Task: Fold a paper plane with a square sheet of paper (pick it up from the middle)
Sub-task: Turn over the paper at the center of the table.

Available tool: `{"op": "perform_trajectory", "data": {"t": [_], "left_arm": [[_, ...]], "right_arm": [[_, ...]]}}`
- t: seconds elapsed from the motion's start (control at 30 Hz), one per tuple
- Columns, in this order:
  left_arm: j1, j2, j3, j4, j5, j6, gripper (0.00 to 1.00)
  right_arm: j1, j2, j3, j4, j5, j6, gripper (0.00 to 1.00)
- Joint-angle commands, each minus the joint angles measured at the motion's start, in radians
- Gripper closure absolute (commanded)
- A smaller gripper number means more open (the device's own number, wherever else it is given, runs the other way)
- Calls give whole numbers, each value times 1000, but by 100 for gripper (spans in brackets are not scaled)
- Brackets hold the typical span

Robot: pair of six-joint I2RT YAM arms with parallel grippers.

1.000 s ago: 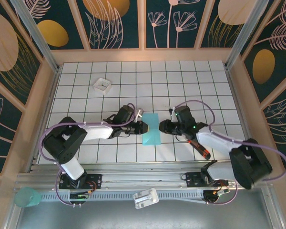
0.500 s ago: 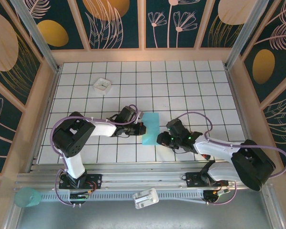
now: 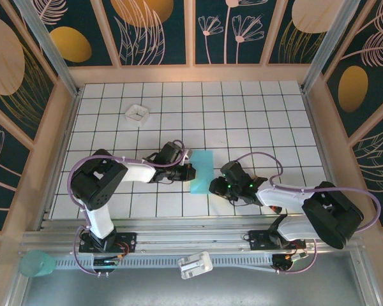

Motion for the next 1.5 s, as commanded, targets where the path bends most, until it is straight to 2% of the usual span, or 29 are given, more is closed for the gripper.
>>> {"op": "perform_trajectory", "data": {"t": [0.0, 0.33, 0.67, 0.87, 1.47], "left_arm": [[-1, 41, -21, -32, -2, 22, 100], [0, 37, -18, -42, -3, 29, 100], [0, 40, -18, -43, 3, 28, 100], [-1, 36, -17, -44, 5, 31, 100], [-1, 40, -12, -57, 11, 37, 100]], "right_arm": [[18, 40, -15, 154, -40, 18, 64], [11, 45, -22, 199, -67, 14, 68], [0, 43, -39, 237, -66, 1, 68], [-15, 15, -89, 336, -81, -26, 64], [-103, 100, -96, 540, -191, -182, 55]]}}
